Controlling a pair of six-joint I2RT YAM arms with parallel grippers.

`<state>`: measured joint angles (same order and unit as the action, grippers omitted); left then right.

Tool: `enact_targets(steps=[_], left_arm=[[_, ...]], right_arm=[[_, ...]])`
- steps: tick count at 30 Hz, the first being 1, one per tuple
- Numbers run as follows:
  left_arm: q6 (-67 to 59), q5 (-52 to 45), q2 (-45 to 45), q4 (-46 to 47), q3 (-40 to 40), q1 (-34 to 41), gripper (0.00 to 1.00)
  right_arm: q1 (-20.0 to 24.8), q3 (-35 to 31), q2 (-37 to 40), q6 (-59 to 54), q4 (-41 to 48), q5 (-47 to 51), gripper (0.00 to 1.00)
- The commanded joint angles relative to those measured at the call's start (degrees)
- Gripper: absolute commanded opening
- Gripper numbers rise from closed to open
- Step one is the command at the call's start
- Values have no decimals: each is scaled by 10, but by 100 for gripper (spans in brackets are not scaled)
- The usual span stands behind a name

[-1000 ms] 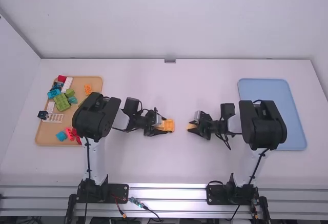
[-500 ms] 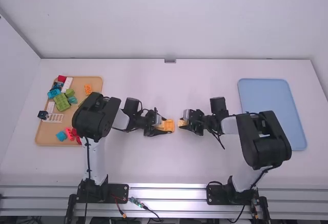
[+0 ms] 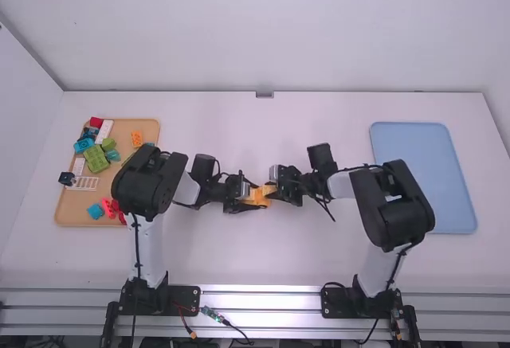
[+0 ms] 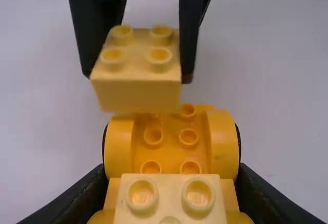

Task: Assemble lego blocks to make yellow taxi

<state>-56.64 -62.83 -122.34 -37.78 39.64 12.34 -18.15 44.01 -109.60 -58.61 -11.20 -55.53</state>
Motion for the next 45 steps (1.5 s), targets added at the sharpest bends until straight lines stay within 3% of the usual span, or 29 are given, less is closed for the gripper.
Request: enact_targets(steps=[1, 8, 13, 20, 26, 37, 45], left_arm=[[8, 80, -8, 10, -11, 4, 30], [-35, 78, -8, 114, 31, 4, 29], [-32, 78, -8, 136, 42, 4, 28], [-32, 78, -8, 113, 30, 4, 29], [-28, 79, -8, 99, 24, 4, 29], [-39, 79, -8, 155, 49, 4, 28], [-38, 79, -8, 108, 26, 4, 28]], right_arm=[[-11, 22, -5, -29, 25, -14, 5], [-30, 11, -5, -33, 10, -15, 5], [-30, -8, -6, -7, -42, -16, 4], [-29, -14, -36, 38, -96, -15, 4], [-29, 0, -51, 46, -90, -18, 4], [-30, 3, -52, 59, -93, -14, 4], [-38, 3, -52, 74, -96, 18, 3]])
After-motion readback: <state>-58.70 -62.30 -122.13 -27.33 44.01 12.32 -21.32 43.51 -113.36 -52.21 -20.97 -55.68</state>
